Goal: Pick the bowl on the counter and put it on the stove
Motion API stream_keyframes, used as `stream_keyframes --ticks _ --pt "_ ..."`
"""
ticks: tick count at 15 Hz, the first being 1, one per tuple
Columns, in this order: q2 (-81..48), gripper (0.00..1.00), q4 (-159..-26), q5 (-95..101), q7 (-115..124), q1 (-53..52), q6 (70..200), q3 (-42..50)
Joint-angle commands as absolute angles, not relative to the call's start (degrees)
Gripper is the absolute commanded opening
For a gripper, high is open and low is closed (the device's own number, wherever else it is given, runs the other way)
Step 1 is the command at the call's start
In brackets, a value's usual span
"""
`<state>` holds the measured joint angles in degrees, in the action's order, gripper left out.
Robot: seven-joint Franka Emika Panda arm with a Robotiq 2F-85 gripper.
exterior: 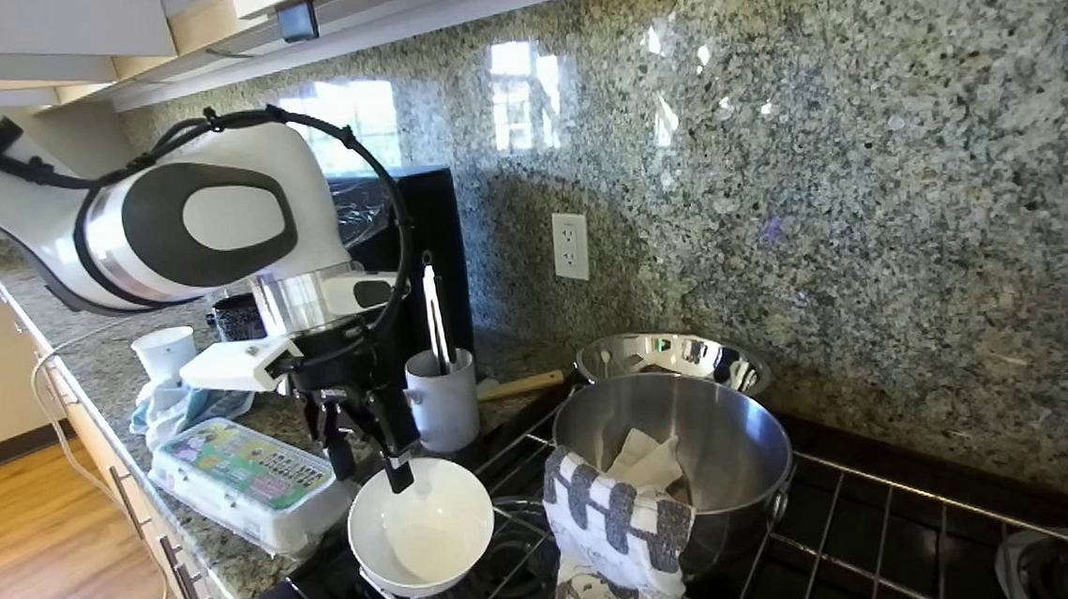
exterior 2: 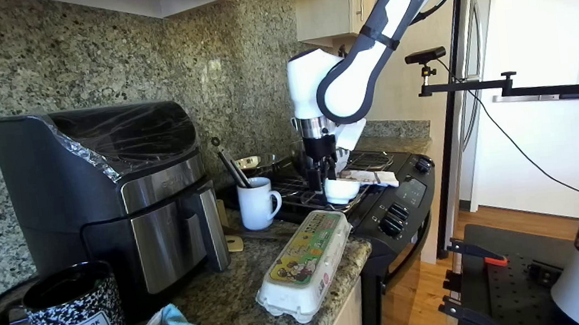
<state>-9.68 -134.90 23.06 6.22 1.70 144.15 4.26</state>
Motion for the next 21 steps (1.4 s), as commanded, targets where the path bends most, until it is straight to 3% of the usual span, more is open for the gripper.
stream_keyframes --ticks 1,11,21 --pt "-9.24 1.00 -134.72 23.48 7.31 1.00 144.21 4.69" --pt "-8.13 1.00 -128.00 17.95 2.29 1.53 134.67 3.70" --pt "-8.52 1.00 -118.26 -2.01 -22.18 3.16 123.15 1.09"
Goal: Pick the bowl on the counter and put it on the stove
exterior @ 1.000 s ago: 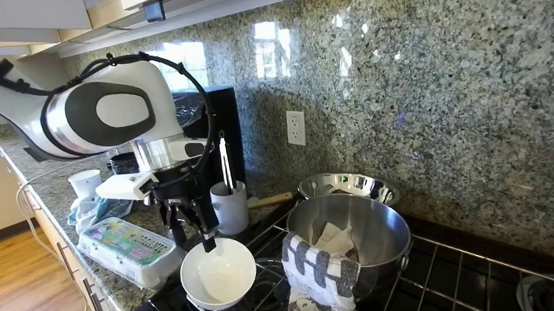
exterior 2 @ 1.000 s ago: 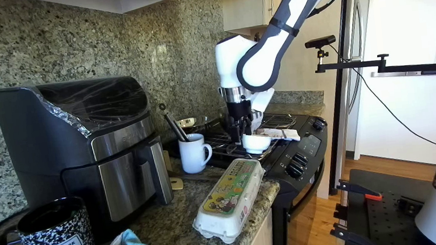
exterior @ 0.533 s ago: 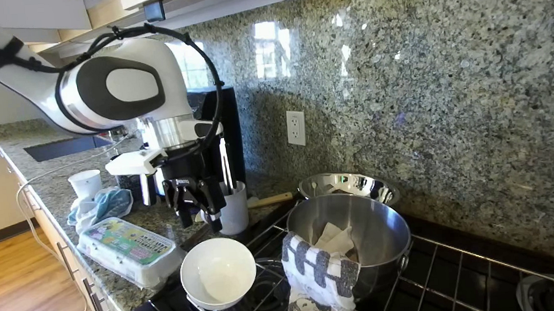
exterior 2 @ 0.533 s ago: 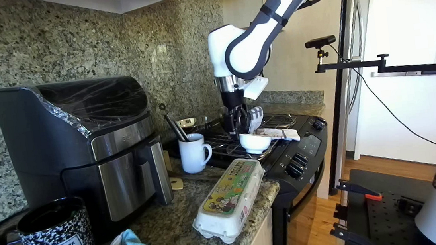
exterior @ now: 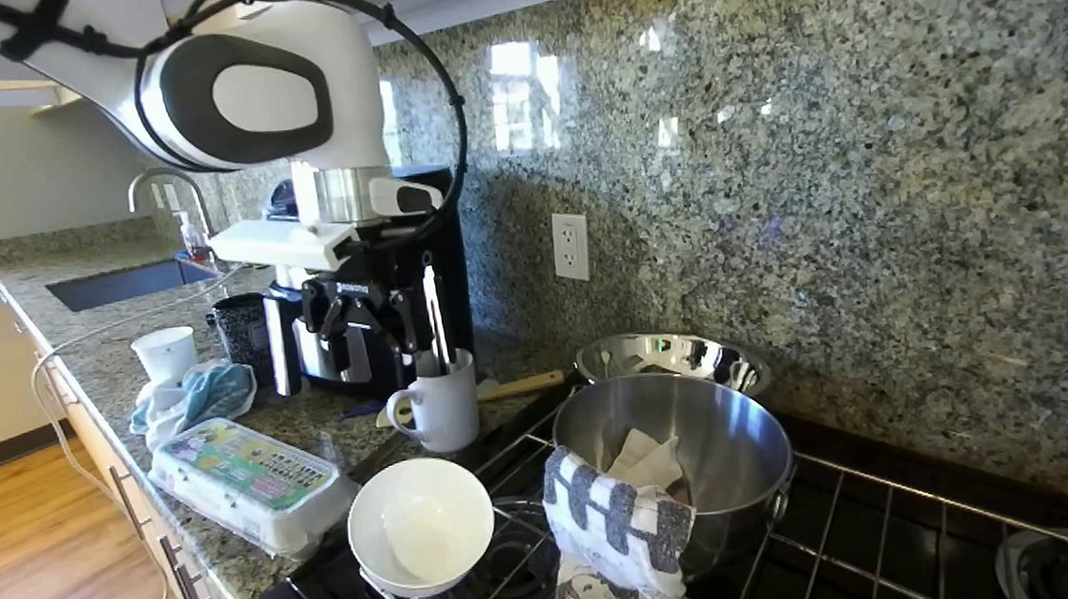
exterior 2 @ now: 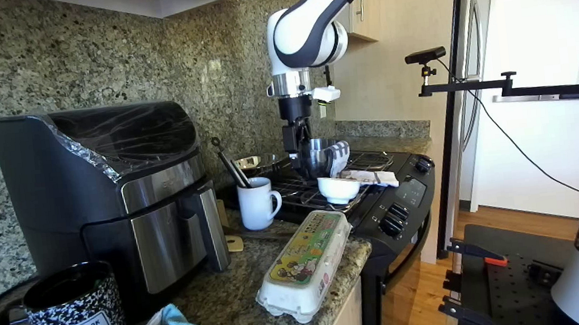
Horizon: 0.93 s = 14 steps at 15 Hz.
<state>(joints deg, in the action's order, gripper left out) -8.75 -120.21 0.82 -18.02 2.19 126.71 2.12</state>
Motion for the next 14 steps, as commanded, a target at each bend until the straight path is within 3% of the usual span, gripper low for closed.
stream_keyframes --ticks 1,14 --pt "-8.68 1.00 -117.90 -1.83 -22.09 2.96 122.51 1.11" --pt "-8.81 1.00 -118.69 -0.58 -20.88 2.67 123.21 1.22"
